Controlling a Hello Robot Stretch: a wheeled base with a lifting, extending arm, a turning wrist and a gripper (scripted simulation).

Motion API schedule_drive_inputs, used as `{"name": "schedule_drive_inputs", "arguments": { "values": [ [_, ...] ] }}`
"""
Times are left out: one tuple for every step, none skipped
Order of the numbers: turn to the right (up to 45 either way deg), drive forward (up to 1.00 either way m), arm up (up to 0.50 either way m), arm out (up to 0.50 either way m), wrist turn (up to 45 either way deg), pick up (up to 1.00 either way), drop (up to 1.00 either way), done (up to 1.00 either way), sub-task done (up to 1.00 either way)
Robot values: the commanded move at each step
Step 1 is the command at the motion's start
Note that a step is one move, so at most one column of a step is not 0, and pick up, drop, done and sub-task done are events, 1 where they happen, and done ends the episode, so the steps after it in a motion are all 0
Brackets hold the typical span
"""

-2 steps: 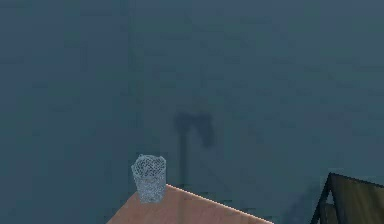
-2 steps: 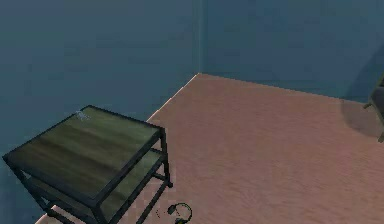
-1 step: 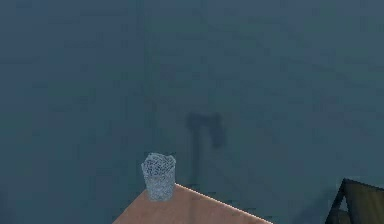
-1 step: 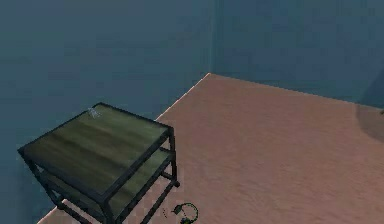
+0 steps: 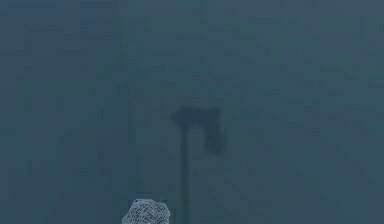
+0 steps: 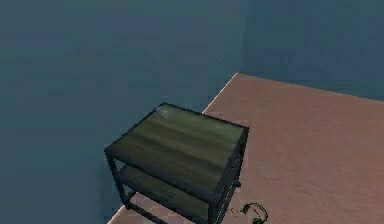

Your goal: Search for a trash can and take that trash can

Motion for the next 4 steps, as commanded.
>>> {"name": "schedule_drive_inputs", "arguments": {
  "values": [
    [-45.0,0.00,0.00,0.00,0.0,0.00,0.00,0.00,0.00],
    [-45.0,0.00,0.00,0.00,0.0,0.00,0.00,0.00,0.00],
    [-15.0,0.00,0.00,0.00,0.0,0.00,0.00,0.00,0.00],
    [0.0,0.00,0.16,0.00,0.0,0.00,0.00,0.00,0.00]
  ]
}}
